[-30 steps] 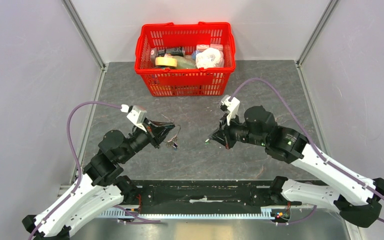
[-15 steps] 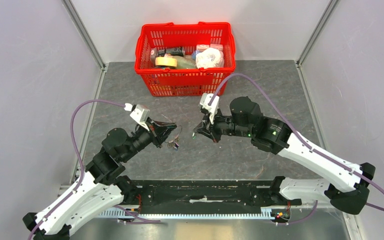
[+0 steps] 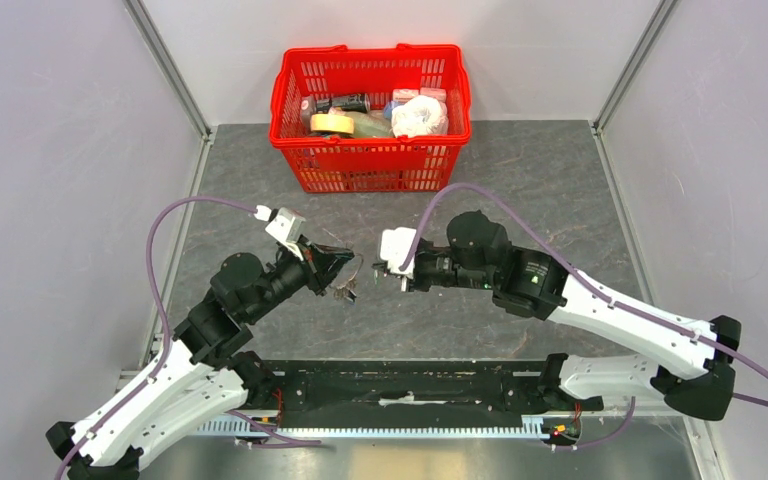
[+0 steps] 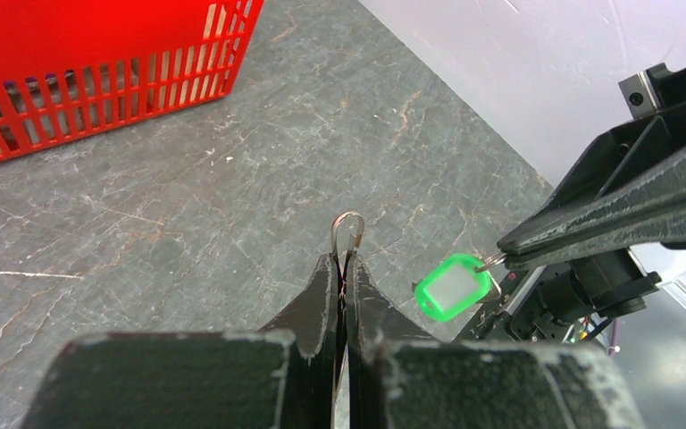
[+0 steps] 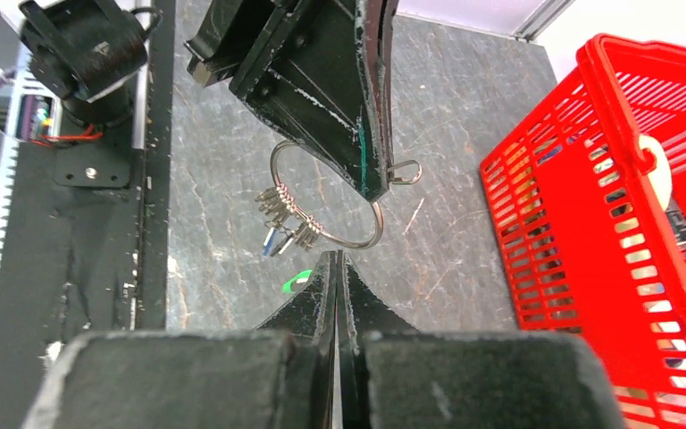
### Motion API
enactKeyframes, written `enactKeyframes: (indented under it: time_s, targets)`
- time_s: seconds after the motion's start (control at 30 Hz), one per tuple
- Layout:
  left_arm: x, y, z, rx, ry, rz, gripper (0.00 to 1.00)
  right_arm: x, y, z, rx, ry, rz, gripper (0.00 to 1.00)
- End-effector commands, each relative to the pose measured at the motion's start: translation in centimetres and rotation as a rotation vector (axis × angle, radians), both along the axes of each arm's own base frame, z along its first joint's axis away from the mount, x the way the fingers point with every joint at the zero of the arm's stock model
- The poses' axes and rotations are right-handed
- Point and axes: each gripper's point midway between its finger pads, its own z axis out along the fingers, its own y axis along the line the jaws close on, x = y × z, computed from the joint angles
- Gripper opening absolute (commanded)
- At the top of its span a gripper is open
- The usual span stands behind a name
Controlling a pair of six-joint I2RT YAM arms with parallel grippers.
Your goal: Put the keys on the keyring
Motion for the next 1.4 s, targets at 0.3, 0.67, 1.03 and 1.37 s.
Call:
enactKeyframes:
  time_s: [0.3,0.67,1.03,1.37]
  targets:
    - [-0.1,0.1,3.0,-0.066,-0.02,0.01,0.02,2.3,2.3,-0.1,-0.063,-0.44,-0.073,0.0]
    - [-0.1,0.0,2.7,-0.057,-0.006,0.003,0.02,3.0,2.8,0.7,-0.066,-0.616,-0.133,0.0]
    - [-0.1,-0.1,2.7,-0.055,-0.002,-0.001,0.02,2.9,3.6,1.0,-0.068,-0.678,-0.134,0.0]
    - [-0.2,-0.1,2.7,-0.058,-0.004,-0.002,0.02,2.6,3.9,0.9,-0.06,-0.676,-0.127,0.0]
